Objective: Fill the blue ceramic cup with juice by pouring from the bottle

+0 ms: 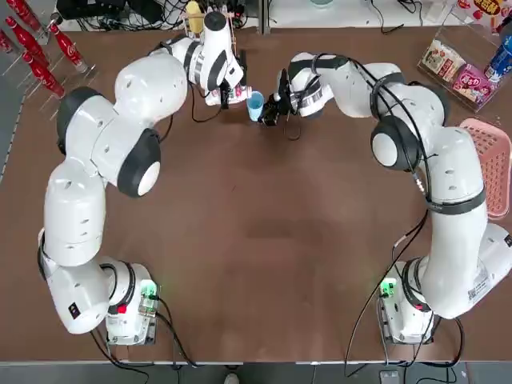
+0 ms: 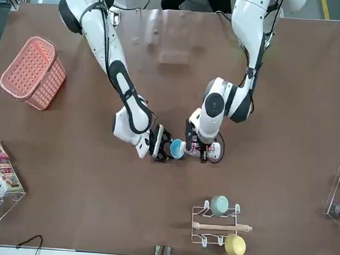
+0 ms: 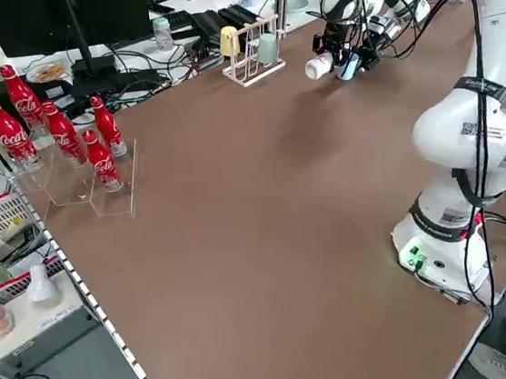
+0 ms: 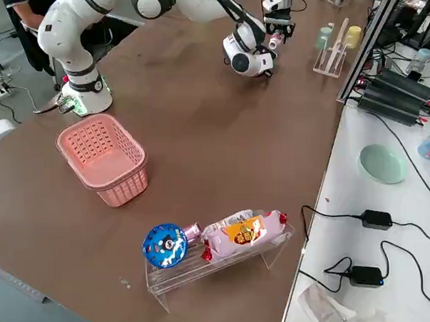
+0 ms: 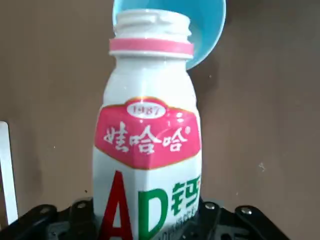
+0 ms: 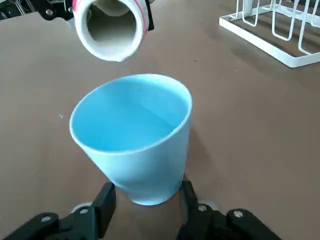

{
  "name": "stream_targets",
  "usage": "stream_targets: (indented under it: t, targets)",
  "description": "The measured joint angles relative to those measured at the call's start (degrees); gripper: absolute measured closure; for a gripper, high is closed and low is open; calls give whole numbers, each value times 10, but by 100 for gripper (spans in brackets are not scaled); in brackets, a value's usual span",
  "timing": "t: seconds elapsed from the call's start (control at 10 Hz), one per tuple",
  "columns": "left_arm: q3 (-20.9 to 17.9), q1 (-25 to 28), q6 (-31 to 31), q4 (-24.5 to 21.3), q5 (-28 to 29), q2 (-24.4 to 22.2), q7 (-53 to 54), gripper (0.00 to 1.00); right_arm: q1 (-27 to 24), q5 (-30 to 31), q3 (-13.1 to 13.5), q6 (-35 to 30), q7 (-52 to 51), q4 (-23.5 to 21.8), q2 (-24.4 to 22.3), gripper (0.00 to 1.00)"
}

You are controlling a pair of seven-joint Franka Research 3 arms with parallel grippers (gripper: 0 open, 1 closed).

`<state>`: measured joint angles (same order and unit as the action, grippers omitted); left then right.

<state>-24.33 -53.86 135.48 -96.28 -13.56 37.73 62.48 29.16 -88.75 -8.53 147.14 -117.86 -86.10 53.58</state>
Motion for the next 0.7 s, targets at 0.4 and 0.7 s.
stream_targets:
  t: [0.4, 0.7]
  targets:
    - [-1, 0, -1, 1, -44, 0, -8, 42, -1, 0, 0, 0, 0, 0, 0, 38]
    - [-4, 5, -2, 1, -92, 0, -8, 42, -2, 0, 0, -1, 0, 0, 0, 38]
